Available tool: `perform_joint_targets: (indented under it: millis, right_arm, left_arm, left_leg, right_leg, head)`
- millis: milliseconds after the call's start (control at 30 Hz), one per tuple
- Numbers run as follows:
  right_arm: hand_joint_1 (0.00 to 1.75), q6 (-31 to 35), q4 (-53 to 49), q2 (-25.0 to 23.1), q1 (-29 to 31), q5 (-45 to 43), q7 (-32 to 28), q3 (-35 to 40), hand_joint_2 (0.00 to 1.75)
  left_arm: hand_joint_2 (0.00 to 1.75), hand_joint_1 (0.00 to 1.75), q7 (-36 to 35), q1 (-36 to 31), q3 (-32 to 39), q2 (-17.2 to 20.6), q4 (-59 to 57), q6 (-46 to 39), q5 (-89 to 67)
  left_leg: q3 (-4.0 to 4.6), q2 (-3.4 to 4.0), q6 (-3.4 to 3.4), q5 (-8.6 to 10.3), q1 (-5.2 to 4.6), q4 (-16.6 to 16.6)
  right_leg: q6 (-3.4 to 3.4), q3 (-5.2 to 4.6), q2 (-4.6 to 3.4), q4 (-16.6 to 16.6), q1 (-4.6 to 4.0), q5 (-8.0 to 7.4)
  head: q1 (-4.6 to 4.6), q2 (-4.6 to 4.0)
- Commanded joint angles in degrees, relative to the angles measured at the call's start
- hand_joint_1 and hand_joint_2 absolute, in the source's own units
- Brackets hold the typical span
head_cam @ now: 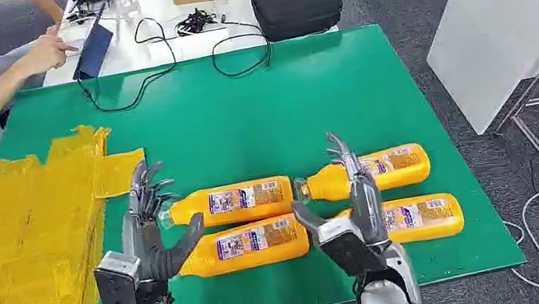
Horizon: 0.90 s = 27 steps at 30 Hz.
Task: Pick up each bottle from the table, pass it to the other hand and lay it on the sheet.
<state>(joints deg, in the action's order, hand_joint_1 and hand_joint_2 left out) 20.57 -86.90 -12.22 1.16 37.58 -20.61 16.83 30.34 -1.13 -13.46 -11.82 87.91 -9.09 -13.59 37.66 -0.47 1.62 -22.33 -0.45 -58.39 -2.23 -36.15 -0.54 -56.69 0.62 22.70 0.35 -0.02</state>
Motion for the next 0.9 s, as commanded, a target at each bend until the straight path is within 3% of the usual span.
perform_joint_targets:
  millis: [33, 200, 300, 400, 567, 900]
  right_arm:
    - [0.00, 1.30, 12.37, 3.68, 10.49, 11.35, 6.25, 5.96, 1.75]
    - [0.00, 0.55, 14.50, 3.96, 12.05, 13.86, 8.07, 7.13, 1.75]
    - [0.00, -4.07, 23.82, 3.98, 19.93, 23.26, 12.99, 14.54, 1.75]
    - [0.00, -4.30, 29.38, 2.16, 23.79, 24.44, 14.35, 16.72, 1.75]
    - [0.00, -9.67, 43.27, -1.18, 31.83, 25.79, 14.27, 22.12, 1.75]
    - [0.00, -9.46, 57.09, -4.05, 35.37, 23.44, 14.36, 24.24, 1.75]
  left_arm:
    - [1.75, 0.00, -0.86, -4.04, -0.67, 0.04, -3.54, 1.44, 0.94]
    - [1.75, 0.00, -1.10, -4.50, -0.76, -0.04, -3.99, 2.07, 1.25]
    - [1.75, 0.00, -1.87, -6.42, -1.11, -0.62, -5.83, 3.96, 1.69]
    - [1.75, 0.00, -1.89, -7.73, -1.22, -1.11, -7.27, 4.04, 1.74]
    - [1.75, 0.00, -1.66, -9.53, -1.11, -1.58, -9.59, 5.31, 3.20]
    - [1.75, 0.00, -1.12, -10.29, -0.74, -1.93, -11.62, 5.66, 4.94]
  left_leg:
    - [-0.26, 0.10, -0.08, -0.09, 0.06, 0.03]
    - [-0.40, 0.02, -0.12, -0.13, 0.08, 0.04]
    - [-0.30, 0.10, -0.06, -0.09, 0.06, 0.04]
    - [-0.41, 0.40, -0.11, -0.14, 0.08, -0.01]
    - [-0.29, 0.18, -0.10, 0.00, 0.05, 0.04]
    - [-0.46, 0.05, -0.12, -0.07, 0.10, 0.04]
  right_leg:
    - [0.04, 0.28, -0.05, 0.10, -0.07, 0.03]
    - [0.06, 0.44, 0.06, 0.12, -0.10, 0.09]
    - [0.04, 0.32, -0.05, 0.10, -0.07, 0.04]
    - [0.07, 0.36, -0.29, 0.06, -0.09, 0.00]
    - [0.06, 0.28, -0.11, 0.06, -0.06, -0.01]
    - [0.07, 0.51, 0.06, 0.07, -0.10, 0.09]
  head:
    - [0.00, 0.00]
    - [0.00, 0.00]
    - [-0.02, 0.00]
    - [-0.02, 0.00]
    - [0.00, 0.00]
    - [-0.02, 0.00]
